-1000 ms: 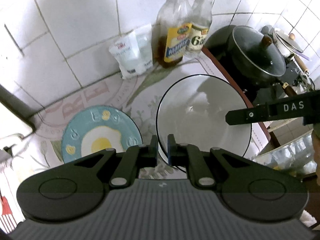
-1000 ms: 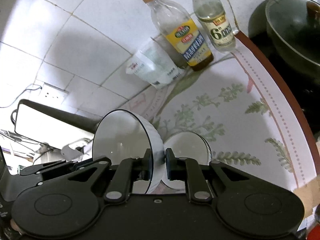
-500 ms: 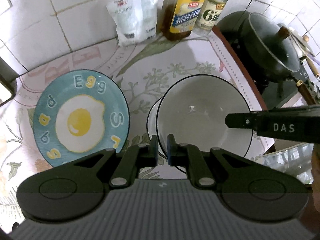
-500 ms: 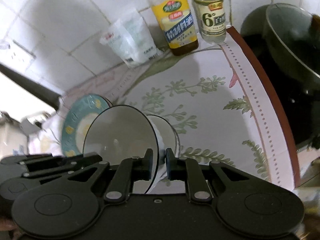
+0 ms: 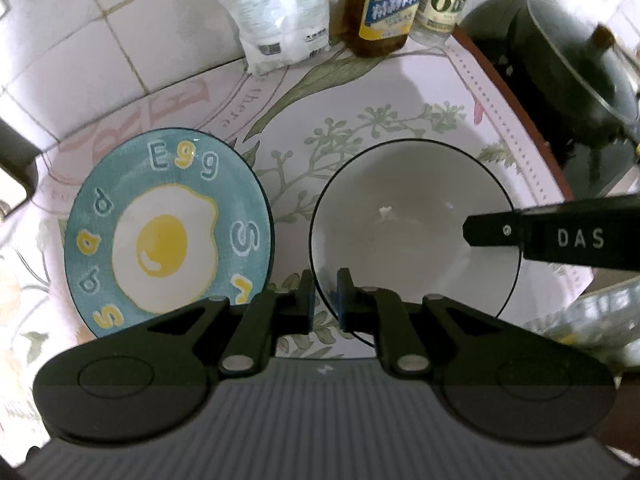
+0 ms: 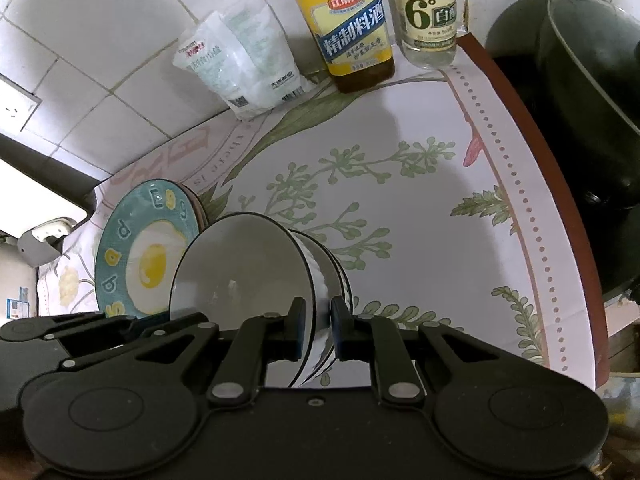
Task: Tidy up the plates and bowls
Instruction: 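Lift the third white bowl and set it onto the nested bowls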
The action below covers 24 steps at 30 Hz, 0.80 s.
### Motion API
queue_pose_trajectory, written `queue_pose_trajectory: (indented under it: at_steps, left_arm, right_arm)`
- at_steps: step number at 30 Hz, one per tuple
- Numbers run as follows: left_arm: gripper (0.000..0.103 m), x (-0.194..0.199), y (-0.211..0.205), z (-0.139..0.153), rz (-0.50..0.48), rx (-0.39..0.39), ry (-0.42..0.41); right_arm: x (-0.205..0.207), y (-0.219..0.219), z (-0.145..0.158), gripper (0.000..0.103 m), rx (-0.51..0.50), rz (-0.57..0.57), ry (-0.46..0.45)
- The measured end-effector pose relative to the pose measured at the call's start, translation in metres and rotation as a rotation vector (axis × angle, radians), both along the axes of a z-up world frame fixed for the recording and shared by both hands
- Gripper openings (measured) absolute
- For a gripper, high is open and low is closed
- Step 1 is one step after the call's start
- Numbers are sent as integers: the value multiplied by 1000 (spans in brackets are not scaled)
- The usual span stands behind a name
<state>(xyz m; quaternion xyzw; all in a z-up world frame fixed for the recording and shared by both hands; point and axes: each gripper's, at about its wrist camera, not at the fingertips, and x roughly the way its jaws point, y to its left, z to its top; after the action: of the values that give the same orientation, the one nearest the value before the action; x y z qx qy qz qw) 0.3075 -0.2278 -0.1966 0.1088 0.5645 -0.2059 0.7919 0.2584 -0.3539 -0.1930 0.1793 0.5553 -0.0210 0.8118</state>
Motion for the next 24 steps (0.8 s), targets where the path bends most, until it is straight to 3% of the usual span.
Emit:
queue_pose_trajectory:
  at_steps: [12,17,19,24]
  left_arm:
    - [10,1,-8,0,20,54,13]
    - [17,-11,1,21,33,-15,-12]
    - [17,-18,6,32,37,-49,-34]
    - [17,-40,20,60,78,-144,-83]
  right_arm:
    - [3,3,2,18,-74,128,-46]
    - [-21,-5,26,20,-44,202,-175]
    - [-32,-8,37,33,-66,230,-222]
    - [-63,-18,57,42,-84,308,-339]
